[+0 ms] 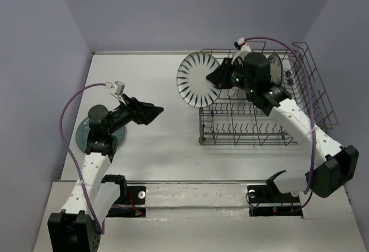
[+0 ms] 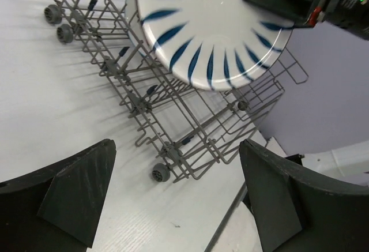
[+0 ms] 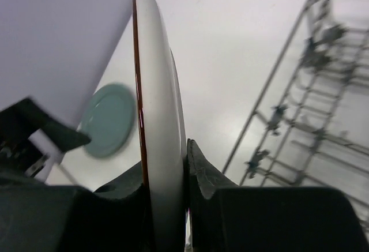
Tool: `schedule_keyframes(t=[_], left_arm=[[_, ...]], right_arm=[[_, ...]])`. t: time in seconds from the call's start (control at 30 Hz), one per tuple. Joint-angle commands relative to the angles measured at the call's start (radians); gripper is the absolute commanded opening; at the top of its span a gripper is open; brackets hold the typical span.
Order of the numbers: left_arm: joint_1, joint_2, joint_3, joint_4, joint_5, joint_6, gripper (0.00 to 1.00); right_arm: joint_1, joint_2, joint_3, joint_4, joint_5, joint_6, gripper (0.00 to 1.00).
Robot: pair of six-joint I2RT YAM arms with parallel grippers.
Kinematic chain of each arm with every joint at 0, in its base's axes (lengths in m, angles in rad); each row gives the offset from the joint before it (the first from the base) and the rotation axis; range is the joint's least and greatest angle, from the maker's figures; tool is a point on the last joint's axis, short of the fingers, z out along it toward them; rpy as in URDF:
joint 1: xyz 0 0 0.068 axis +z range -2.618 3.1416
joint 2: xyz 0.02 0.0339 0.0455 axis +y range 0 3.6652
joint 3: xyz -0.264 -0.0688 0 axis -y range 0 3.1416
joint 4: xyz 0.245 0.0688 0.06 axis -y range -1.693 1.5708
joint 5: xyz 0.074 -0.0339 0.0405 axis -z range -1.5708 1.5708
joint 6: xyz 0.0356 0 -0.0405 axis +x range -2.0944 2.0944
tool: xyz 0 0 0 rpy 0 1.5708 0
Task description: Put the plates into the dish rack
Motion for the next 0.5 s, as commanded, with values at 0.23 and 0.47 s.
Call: schedule_keyframes(t=[0.23, 0.47], left_arm=[[-0.063, -0.038, 0.098, -0.196, -0.116, 0.183, 0.99], [-0.075, -0.036, 0.098, -0.202, -0.116, 0.186, 0.99]], right_arm=[[-0.02, 0.124, 0.416, -0.168, 0.81, -0.307, 0.07], [-0.02, 0.271, 0.561, -0.22, 0.87, -0.373, 0.07]])
